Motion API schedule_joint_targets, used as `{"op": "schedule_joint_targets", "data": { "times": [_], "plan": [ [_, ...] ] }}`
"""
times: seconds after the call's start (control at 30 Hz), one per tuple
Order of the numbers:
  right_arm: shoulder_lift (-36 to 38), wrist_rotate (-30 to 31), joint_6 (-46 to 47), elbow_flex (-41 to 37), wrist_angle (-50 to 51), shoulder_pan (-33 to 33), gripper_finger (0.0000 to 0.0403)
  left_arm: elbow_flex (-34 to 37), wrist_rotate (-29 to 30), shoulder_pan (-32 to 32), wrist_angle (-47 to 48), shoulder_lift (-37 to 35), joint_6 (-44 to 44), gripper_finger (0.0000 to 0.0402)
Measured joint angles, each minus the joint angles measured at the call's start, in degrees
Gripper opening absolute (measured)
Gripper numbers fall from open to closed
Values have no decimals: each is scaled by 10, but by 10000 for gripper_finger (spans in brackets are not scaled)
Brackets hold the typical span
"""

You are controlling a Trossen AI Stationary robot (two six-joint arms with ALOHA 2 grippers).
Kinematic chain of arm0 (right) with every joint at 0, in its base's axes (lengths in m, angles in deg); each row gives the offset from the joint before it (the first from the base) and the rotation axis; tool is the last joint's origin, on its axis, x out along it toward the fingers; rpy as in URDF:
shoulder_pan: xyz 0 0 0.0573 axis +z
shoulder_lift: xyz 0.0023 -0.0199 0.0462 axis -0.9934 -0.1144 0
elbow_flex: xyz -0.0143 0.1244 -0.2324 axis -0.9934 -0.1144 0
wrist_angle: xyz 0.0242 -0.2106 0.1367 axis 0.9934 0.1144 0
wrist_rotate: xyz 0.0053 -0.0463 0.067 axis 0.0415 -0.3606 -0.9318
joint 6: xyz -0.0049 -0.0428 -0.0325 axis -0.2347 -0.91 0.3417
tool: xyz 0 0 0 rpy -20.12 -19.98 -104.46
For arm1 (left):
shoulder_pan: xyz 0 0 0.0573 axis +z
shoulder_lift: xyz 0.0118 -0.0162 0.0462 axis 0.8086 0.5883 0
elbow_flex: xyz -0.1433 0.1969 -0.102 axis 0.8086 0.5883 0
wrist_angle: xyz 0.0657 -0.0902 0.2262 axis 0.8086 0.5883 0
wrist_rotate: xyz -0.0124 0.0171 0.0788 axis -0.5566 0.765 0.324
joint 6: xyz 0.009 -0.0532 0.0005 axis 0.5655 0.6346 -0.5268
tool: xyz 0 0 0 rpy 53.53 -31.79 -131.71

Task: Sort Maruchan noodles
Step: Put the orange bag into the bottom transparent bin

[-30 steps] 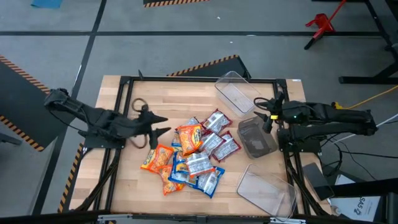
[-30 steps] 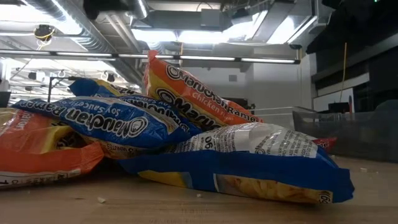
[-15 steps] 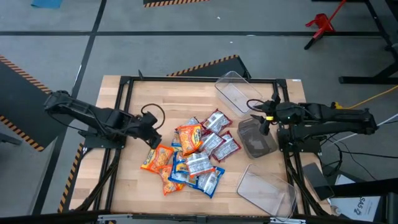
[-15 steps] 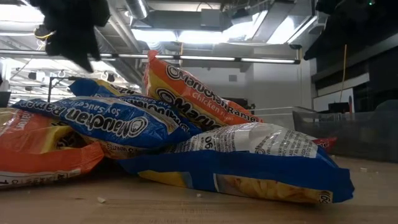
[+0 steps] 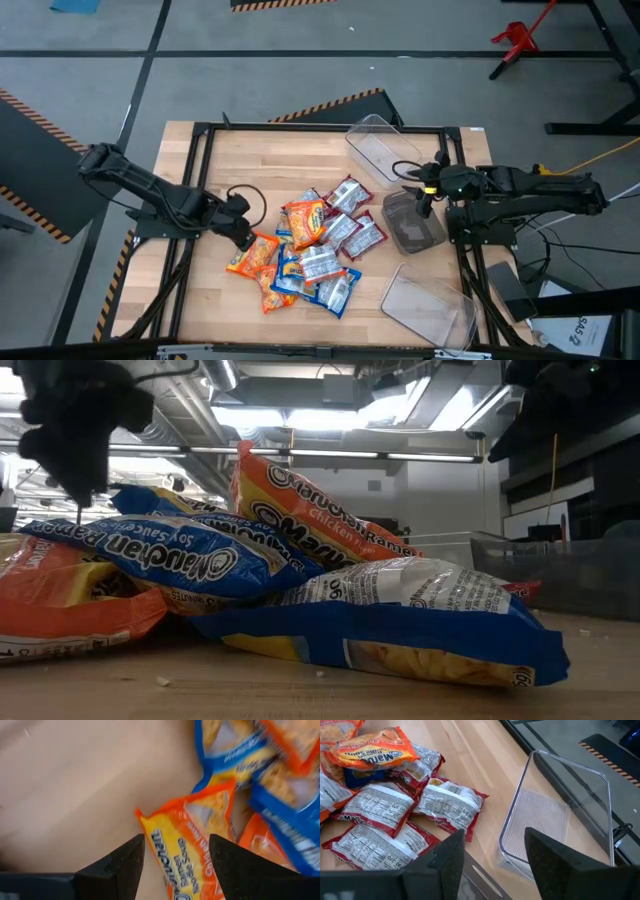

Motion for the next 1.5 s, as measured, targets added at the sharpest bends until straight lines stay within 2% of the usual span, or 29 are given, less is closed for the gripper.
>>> {"op": "schedule_joint_targets", "data": {
  "times": [0.17, 0.27, 0.43, 0.7, 0.9, 0.97, 1.1, 1.43, 1.5],
  "plan": [
    [-9, -1, 0, 0, 2, 0, 261, 45, -21, -8, -29, 1, 47, 232],
    [-13, -24, 0, 0, 3, 0, 299, 72, -21, -15, -58, -1, 77, 246],
    [-30, -45, 10, 0, 4, 0, 340, 121, -21, -28, -155, -1, 118, 263],
    [-69, -48, 10, 0, 4, 0, 351, 190, -23, -46, -248, 8, 171, 265],
    [-97, -71, 10, 0, 4, 0, 351, 251, -23, -48, -423, 11, 199, 263],
    [-104, -69, 10, 0, 4, 0, 351, 259, -20, -49, -443, 11, 224, 257],
    [-115, -56, 10, 0, 3, 0, 351, 263, -19, -48, -440, 11, 240, 218],
    [-116, -54, 10, 0, 3, 0, 351, 264, -3, -48, -448, 11, 256, 39],
    [-116, -54, 10, 0, 2, 0, 351, 264, -3, -48, -447, 2, 259, 20]
  ]
}}
